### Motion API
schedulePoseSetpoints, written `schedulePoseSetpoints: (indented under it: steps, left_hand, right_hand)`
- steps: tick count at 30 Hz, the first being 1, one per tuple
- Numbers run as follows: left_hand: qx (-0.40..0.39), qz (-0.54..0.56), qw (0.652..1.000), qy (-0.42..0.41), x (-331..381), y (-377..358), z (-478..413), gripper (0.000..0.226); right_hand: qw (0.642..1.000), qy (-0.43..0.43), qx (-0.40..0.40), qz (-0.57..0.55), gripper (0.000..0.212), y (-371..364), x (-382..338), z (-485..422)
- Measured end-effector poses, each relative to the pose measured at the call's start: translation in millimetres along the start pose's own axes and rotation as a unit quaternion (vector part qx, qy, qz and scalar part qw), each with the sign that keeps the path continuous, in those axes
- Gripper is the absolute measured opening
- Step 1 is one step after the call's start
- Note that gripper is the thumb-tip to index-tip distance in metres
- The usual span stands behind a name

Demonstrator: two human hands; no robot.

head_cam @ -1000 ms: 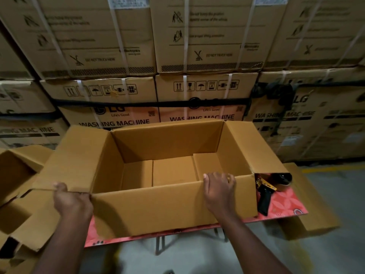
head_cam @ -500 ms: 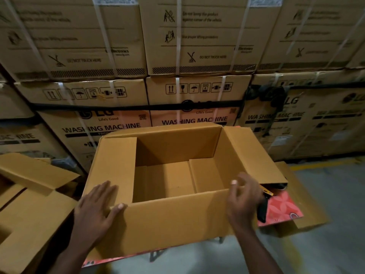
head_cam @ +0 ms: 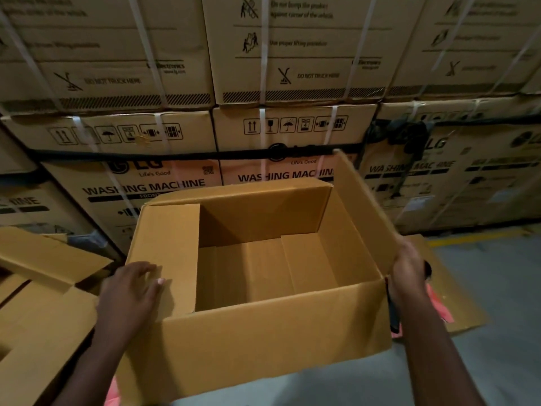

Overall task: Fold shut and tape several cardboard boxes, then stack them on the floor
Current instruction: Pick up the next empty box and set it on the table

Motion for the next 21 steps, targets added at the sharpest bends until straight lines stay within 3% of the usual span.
schedulePoseSetpoints:
  steps: [1, 3, 7, 10, 15, 21]
  left_hand:
    - [-0.003, -0.016, 1.0, -0.003, -4, 0, -15, 0.041]
    - [-0.005, -0.03, 1.0, -0.003, -12, -1, -44, 0.042]
    - [-0.003, -0.013, 1.0, -0.006, -3, -4, -98, 0.057]
    - [0.001, 0.039, 0.999, 0.034, 5, -2, -134, 0.076]
    - [-0.042, 0.122, 0.988, 0.09, 10, -12, -187, 0.087]
    - [-0.068, 0.284, 0.955, 0.057, 9, -15, -216, 0.067]
  right_hand:
    - [1.0, 0.007, -0.019, 0.012, 0.014, -6, 14, -12]
    - [0.987, 0.036, -0.064, 0.144, 0.025, -30, 27, -29]
    - [0.937, 0.1, -0.053, 0.329, 0.046, -57, 4, -45]
    - [0.945, 0.06, -0.095, 0.308, 0.057, -78, 5, -69]
    - [0.939, 0.028, -0.165, 0.301, 0.051, -109, 10, -96]
    - [0.949, 0.008, -0.138, 0.284, 0.054, -108, 12, -101]
Point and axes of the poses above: each hand's wrist, its own z-axis away from the middle knuckle, its own y-axis out of the back of the hand, x = y × z, the point moved 10 cm from there along -z, towards the middle knuckle, and after that the axes turned 6 degrees about -x, right-handed, at the moved point
